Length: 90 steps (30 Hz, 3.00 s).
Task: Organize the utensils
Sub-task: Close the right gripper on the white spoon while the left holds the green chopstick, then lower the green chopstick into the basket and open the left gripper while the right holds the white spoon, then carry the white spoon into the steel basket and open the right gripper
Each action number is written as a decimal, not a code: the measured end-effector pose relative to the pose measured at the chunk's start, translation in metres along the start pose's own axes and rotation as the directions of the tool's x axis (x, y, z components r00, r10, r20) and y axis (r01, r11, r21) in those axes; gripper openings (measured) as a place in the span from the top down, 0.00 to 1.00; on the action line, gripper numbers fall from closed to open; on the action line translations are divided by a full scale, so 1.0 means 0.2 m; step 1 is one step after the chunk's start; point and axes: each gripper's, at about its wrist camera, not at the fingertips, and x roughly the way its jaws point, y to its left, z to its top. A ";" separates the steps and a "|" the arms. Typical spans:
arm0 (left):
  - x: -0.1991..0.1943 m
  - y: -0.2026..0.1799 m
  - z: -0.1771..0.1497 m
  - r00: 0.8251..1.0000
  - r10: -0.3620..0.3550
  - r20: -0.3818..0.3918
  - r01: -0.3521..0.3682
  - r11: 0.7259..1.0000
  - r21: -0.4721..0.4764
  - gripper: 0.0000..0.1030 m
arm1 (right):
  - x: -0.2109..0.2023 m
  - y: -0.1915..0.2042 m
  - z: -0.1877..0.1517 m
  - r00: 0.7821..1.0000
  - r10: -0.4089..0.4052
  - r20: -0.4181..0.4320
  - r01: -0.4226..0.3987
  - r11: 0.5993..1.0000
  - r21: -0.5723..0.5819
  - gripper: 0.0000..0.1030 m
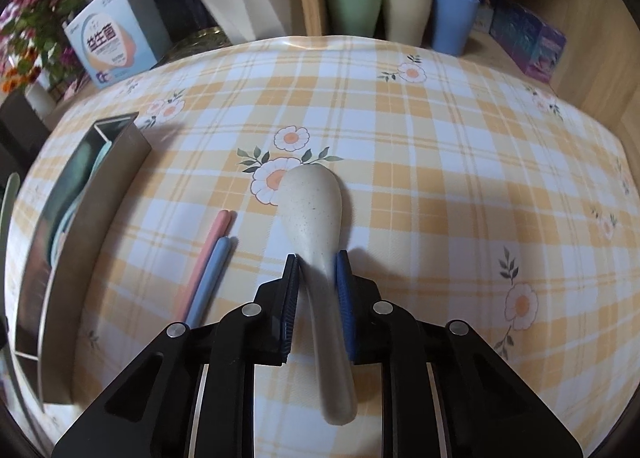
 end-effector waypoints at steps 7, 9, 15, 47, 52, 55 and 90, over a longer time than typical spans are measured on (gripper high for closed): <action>-0.02 0.04 0.00 1.000 0.003 0.000 -0.003 1.000 -0.012 0.94 | -0.14 0.02 -0.12 0.993 0.065 0.100 -0.076 0.992 0.103 0.82; -0.02 0.05 0.01 1.000 0.005 0.000 -0.005 1.000 -0.015 0.94 | -0.18 0.04 -0.15 0.989 0.083 0.124 -0.098 0.988 0.117 0.82; -0.07 0.11 0.04 1.000 0.016 0.006 -0.015 0.999 -0.032 0.94 | -0.29 0.09 -0.24 0.974 0.132 0.182 -0.167 0.967 0.194 0.82; 0.38 0.39 0.25 0.966 0.126 -0.227 -0.132 0.991 -0.012 0.94 | -0.39 0.02 -0.33 0.952 0.185 0.243 -0.254 0.923 0.291 0.82; 0.36 0.39 0.26 0.967 0.113 -0.229 -0.120 0.993 -0.016 0.88 | -0.39 0.02 -0.34 0.952 0.190 0.240 -0.257 0.921 0.292 0.82; 0.32 0.39 0.27 0.970 0.107 -0.219 -0.112 0.994 -0.012 0.80 | -0.40 0.03 -0.33 0.952 0.191 0.238 -0.257 0.922 0.289 0.82; -0.39 0.74 0.18 0.991 0.131 -0.026 -0.124 0.978 0.170 0.06 | -0.28 0.95 -0.20 0.970 0.240 -0.032 -0.232 0.960 0.158 0.82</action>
